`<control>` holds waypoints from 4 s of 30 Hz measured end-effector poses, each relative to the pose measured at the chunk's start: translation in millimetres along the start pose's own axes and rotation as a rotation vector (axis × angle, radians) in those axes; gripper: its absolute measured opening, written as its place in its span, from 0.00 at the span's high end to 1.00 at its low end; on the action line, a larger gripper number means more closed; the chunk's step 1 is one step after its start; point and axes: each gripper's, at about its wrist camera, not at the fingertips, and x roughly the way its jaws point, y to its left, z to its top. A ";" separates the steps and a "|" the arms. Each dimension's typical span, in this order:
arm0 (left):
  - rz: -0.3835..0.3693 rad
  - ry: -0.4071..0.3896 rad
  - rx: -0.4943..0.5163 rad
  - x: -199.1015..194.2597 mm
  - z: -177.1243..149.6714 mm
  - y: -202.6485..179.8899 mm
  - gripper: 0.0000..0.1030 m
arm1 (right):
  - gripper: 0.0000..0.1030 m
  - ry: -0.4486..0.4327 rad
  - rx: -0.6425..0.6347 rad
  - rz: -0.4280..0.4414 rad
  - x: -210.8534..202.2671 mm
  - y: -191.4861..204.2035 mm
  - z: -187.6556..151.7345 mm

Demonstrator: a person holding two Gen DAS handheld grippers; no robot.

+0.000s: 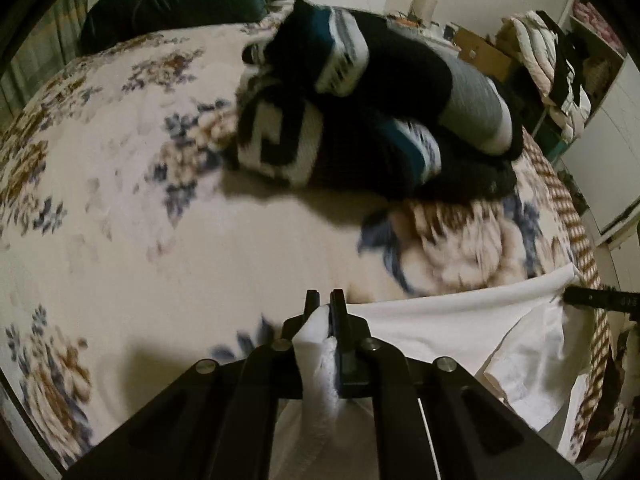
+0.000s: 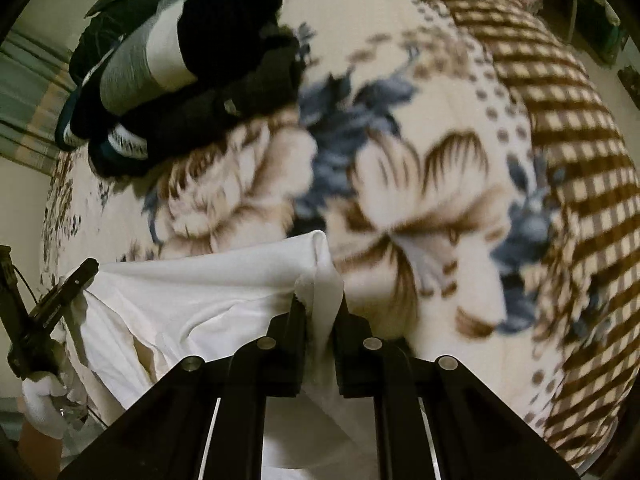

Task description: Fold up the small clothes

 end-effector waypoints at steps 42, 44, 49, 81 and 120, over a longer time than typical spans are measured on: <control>0.066 0.228 -0.119 68.8 24.2 26.0 0.19 | 0.39 0.048 0.087 -0.063 41.8 17.8 75.5; 0.046 0.226 -0.121 79.1 26.4 26.7 0.22 | 0.39 0.077 0.066 -0.064 60.1 23.1 83.0; 0.057 0.173 -0.032 71.9 23.9 13.0 0.94 | 0.84 0.070 0.097 -0.080 74.0 20.8 87.7; 0.040 0.264 -0.113 -135.9 -306.0 -30.4 0.95 | 0.91 0.070 -0.057 -0.143 -76.0 3.4 -329.9; 0.028 0.207 -0.162 -169.0 -328.0 1.7 0.16 | 0.22 0.057 -0.081 -0.122 -75.7 -1.3 -360.5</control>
